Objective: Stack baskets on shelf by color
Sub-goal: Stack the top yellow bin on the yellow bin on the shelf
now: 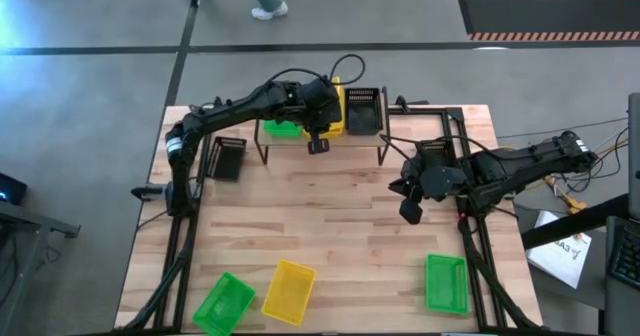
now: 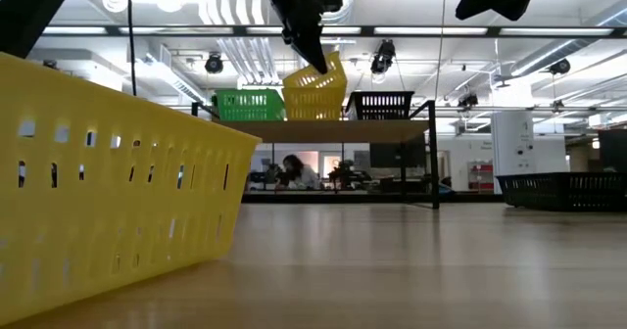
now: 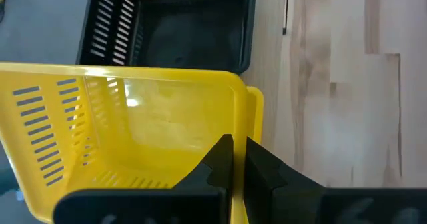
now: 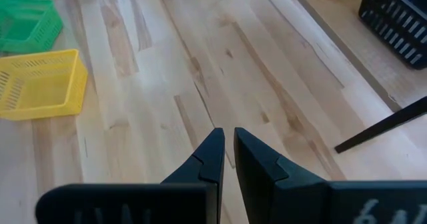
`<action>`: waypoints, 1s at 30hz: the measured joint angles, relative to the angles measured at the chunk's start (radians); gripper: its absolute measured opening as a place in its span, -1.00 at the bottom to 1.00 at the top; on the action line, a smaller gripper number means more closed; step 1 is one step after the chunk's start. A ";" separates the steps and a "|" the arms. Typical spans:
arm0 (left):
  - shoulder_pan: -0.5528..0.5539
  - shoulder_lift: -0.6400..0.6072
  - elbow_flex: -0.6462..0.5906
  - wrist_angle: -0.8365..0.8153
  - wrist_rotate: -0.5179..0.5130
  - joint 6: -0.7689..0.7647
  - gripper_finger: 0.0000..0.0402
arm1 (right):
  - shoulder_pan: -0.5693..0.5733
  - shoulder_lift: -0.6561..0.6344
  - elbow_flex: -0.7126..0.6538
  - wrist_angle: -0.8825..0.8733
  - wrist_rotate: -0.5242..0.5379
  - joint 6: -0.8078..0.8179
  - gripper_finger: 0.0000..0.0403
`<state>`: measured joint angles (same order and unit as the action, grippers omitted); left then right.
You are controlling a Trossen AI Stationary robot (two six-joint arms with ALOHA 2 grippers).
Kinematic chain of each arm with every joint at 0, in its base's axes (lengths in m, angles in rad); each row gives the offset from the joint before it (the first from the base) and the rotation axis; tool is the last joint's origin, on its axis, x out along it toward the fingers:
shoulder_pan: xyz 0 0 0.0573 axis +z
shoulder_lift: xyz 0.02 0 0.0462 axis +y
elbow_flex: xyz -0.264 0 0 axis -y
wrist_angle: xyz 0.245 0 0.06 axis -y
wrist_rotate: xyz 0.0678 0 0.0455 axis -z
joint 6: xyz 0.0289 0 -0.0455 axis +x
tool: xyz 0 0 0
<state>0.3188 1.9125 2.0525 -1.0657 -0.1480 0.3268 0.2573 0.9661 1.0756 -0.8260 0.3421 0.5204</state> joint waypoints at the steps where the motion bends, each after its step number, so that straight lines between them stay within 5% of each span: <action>1: 0.001 0.000 -0.001 0.000 0.000 0.002 -1.00 | 0.000 0.000 0.000 0.000 0.000 0.000 -0.86; 7: 0.011 0.000 -0.023 0.002 -0.012 0.004 -0.97 | 0.000 0.000 0.000 0.000 0.000 0.000 -0.86; 21: 0.011 0.000 -0.040 0.011 -0.071 -0.005 -0.51 | 0.000 -0.001 0.000 -0.001 0.000 -0.007 -0.86; 26: 0.011 -0.002 -0.019 0.011 -0.070 0.018 -0.54 | 0.000 -0.001 0.000 -0.001 0.000 -0.008 -0.86; 30: 0.010 -0.002 -0.020 0.010 -0.067 0.028 -0.76 | 0.000 -0.001 0.000 -0.001 0.000 -0.008 -0.86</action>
<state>0.3293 1.9106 2.0327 -1.0552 -0.2150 0.3551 0.2573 0.9653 1.0756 -0.8266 0.3424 0.5129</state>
